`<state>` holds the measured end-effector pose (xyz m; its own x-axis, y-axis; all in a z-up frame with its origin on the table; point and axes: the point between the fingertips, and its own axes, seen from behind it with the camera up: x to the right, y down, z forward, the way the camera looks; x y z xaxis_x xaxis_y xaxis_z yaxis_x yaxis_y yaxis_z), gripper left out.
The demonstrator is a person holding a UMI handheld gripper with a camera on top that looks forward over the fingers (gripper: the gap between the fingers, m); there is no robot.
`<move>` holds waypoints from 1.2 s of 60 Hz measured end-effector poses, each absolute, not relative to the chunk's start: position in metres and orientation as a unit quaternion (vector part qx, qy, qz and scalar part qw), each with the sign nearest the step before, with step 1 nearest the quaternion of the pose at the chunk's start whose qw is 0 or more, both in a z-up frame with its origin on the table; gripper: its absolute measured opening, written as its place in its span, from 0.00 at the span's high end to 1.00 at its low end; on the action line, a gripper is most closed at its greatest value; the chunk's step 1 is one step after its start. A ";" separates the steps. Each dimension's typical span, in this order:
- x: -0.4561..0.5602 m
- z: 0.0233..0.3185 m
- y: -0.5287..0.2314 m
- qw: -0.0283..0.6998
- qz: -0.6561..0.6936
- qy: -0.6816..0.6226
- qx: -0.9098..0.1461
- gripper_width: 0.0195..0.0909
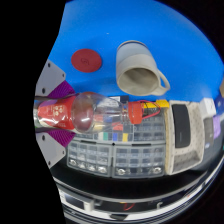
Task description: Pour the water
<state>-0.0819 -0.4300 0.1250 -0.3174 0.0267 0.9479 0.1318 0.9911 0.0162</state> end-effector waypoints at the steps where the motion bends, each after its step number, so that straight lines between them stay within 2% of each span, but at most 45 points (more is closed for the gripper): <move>1: -0.084 0.126 -0.431 0.584 -0.054 -0.809 -0.039 0.75; 18: -0.106 0.134 -0.435 0.590 -0.177 -0.780 0.109 0.75; 29: -0.103 0.139 -0.439 0.597 -0.155 -0.781 0.098 0.75; 37: -0.098 0.132 -0.439 0.592 -0.091 -0.800 0.031 0.75; 50: -0.083 0.123 -0.461 0.549 0.128 -0.806 -0.180 0.75; 63: -0.090 0.127 -0.460 0.458 0.329 -0.746 -0.355 0.74; 72: -0.095 0.122 -0.460 0.400 0.422 -0.696 -0.420 0.75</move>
<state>-0.0954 -0.4603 0.1218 -0.3263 0.9234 0.2021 0.2476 0.2898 -0.9245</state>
